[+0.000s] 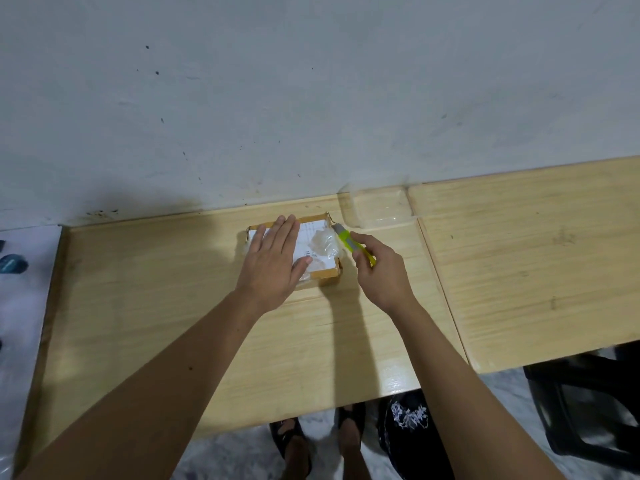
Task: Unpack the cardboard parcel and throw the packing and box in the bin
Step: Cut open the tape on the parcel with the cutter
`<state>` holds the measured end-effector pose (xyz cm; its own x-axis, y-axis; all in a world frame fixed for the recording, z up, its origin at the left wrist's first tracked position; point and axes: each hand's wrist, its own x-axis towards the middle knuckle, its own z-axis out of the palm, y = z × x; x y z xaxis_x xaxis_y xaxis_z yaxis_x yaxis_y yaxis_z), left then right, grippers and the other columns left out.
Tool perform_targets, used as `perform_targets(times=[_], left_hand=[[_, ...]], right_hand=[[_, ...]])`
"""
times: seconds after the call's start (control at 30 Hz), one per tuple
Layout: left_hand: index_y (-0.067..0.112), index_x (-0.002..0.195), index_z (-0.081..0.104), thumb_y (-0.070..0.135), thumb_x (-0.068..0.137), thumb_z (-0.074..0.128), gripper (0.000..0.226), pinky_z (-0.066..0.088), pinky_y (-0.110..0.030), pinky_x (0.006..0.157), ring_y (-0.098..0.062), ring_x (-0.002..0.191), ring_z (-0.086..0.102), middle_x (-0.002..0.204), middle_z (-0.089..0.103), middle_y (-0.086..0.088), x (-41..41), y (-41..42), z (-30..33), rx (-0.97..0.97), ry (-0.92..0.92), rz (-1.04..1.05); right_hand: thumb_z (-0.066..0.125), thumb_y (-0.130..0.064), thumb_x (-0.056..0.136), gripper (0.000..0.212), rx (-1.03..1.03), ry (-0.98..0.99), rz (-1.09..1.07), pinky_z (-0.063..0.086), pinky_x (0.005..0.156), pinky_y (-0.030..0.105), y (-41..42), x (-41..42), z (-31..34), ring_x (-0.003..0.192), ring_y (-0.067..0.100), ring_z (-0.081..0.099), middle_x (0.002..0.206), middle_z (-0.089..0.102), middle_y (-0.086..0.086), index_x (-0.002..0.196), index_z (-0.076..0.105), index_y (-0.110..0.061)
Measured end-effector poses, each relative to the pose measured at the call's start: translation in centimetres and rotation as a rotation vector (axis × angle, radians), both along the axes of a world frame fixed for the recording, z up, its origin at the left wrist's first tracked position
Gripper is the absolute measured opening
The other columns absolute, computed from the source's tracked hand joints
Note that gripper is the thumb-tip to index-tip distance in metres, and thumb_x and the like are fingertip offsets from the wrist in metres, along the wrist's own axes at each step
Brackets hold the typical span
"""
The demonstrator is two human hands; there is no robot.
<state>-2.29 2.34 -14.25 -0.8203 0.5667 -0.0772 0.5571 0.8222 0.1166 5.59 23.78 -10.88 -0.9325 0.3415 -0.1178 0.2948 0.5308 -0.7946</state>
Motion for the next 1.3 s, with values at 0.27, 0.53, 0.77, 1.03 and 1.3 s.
perform_targets(times=[0.27,0.53,0.77,1.03,1.3], left_hand=[[0.01,0.167,0.007,0.055,0.109,0.019,0.075,0.001,-0.044,0.131,-0.019,0.163,0.002,0.176,0.005,-0.004,0.1,0.1,-0.1,-0.022,-0.033,0.015],[0.008,0.167,0.009,0.053,0.11,0.023,0.074,0.0,-0.044,0.131,-0.02,0.163,0.003,0.176,0.007,-0.005,0.3,0.1,-0.1,-0.024,-0.018,0.025],[0.01,0.167,0.004,0.054,0.109,0.017,0.074,-0.002,-0.043,0.131,-0.019,0.162,-0.003,0.176,0.001,-0.003,0.6,0.2,0.0,-0.056,-0.03,0.035],[0.009,0.167,0.007,0.054,0.109,0.02,0.075,0.001,-0.044,0.131,-0.019,0.163,0.001,0.176,0.006,-0.004,0.3,0.3,0.0,-0.026,-0.039,0.032],[0.01,0.166,0.014,0.059,0.107,0.023,0.077,0.007,-0.041,0.13,-0.019,0.162,0.009,0.175,0.014,-0.004,0.1,0.3,0.7,0.012,-0.048,0.039]], right_hand=[[0.055,-0.014,0.103,0.034,0.043,-0.011,0.021,0.04,0.062,0.009,-0.8,0.5,0.5,0.07,0.005,0.059,0.084,0.062,-0.019,0.135,0.064,-0.021],[0.054,-0.011,0.101,0.038,0.077,-0.117,0.079,0.043,0.073,0.023,0.1,1.8,2.0,0.08,0.015,0.059,0.096,0.069,-0.005,0.135,0.065,-0.024],[0.054,-0.011,0.099,0.039,0.117,-0.179,0.107,0.046,0.069,0.028,-0.5,3.9,2.3,0.074,0.019,0.061,0.086,0.07,-0.004,0.133,0.064,-0.028],[0.054,-0.01,0.101,0.04,0.013,-0.145,0.047,0.043,0.076,0.017,-1.0,5.6,2.0,0.096,0.018,0.067,0.106,0.075,-0.001,0.138,0.063,-0.024],[0.054,-0.016,0.103,0.036,-0.07,-0.073,-0.082,0.048,0.059,0.018,-1.0,7.2,1.8,0.076,0.006,0.06,0.081,0.065,-0.013,0.134,0.064,-0.03]])
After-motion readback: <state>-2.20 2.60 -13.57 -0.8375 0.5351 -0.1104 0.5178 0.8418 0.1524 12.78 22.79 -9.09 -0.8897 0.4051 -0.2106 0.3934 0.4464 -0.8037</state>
